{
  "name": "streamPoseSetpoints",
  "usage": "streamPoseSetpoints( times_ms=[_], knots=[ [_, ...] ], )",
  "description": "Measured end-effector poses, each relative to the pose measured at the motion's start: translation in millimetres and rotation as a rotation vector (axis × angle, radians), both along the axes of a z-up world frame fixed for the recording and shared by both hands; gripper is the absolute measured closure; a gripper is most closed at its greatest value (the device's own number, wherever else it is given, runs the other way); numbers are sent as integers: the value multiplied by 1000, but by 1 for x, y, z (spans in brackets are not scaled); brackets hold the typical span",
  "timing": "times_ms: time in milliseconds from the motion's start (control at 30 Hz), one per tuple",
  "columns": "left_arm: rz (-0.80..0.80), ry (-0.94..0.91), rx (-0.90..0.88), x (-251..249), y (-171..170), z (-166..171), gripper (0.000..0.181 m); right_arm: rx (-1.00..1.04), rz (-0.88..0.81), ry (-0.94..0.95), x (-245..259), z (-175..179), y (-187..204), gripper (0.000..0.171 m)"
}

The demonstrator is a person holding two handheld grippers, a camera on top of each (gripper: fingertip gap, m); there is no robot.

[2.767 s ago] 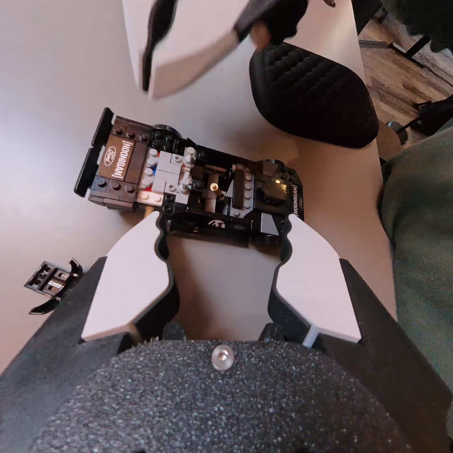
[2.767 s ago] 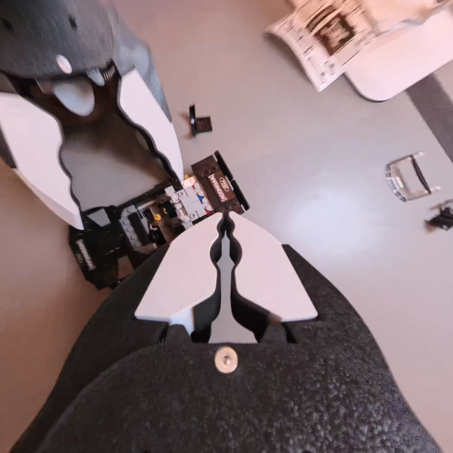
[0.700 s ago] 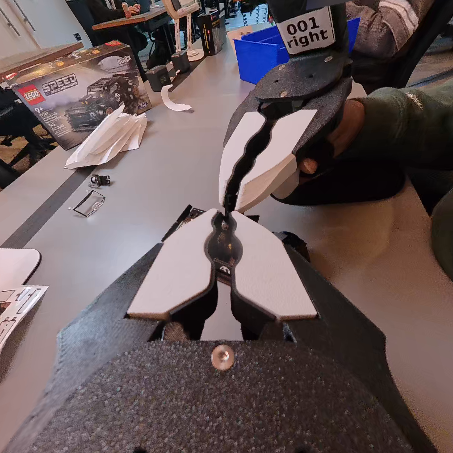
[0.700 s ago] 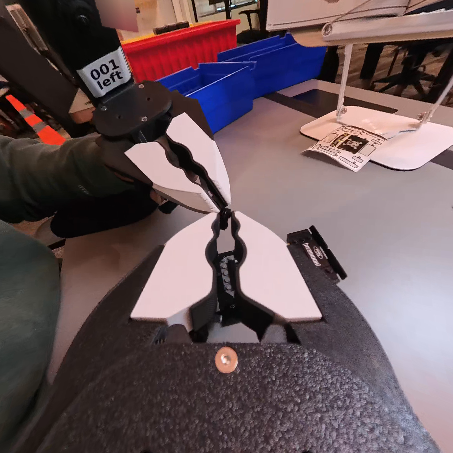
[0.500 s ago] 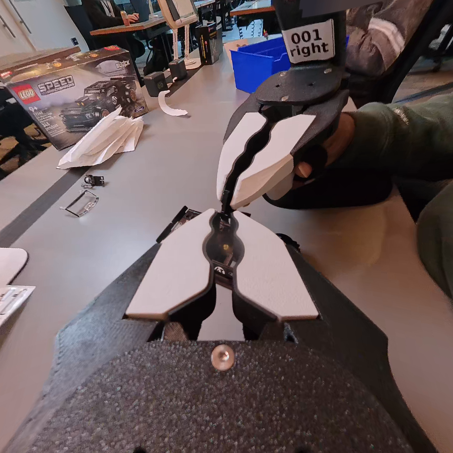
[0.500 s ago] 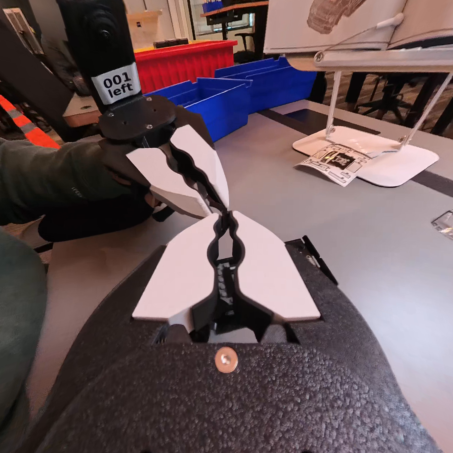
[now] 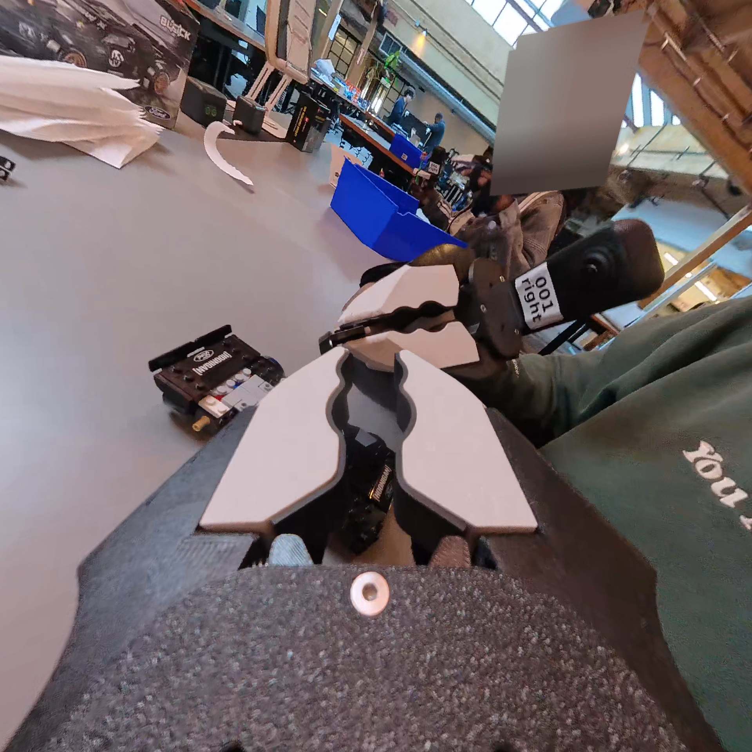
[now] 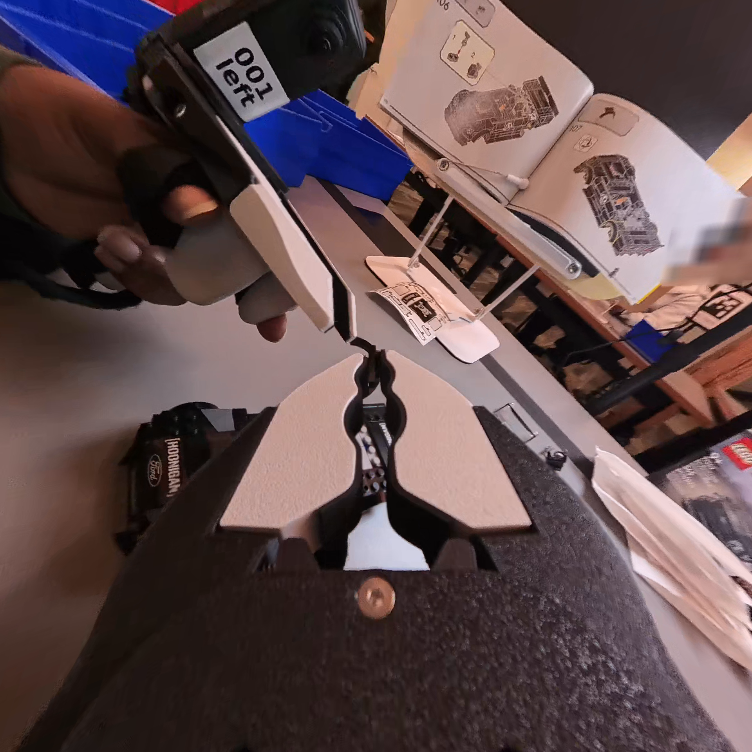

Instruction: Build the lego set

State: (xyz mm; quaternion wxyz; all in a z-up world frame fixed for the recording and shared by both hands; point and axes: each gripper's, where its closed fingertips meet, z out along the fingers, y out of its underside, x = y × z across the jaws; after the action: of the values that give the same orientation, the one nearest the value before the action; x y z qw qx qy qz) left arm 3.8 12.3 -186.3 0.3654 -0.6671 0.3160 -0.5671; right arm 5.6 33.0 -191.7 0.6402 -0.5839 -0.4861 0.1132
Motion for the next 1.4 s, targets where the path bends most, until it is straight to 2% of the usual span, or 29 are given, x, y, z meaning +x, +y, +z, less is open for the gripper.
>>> streamPoseSetpoints(
  times_ms=[200,333,633,1000,1067,1167,1267,1367,1400],
  knots=[
    [74,33,-25,-7,14,-8,155,58,-3,-2,2,4,-2,166],
    [40,30,-21,-4,9,-8,158,43,33,26,1,6,-7,166],
    [-49,88,69,2,-8,-15,180,32,137,31,0,7,-24,166],
    [-48,101,154,4,-8,-18,181,38,151,12,4,3,-25,166],
    [-64,97,146,5,-11,-18,179,37,153,13,4,2,-25,166],
    [-80,87,120,8,-14,-18,166,49,144,-3,6,0,-23,166],
    [-61,90,122,7,-11,-19,177,57,156,1,5,1,-25,166],
    [-23,119,91,5,-5,-24,165,81,156,-15,4,0,-25,166],
    [-29,117,85,4,-5,-24,167,88,154,-20,3,0,-25,166]
  ],
)
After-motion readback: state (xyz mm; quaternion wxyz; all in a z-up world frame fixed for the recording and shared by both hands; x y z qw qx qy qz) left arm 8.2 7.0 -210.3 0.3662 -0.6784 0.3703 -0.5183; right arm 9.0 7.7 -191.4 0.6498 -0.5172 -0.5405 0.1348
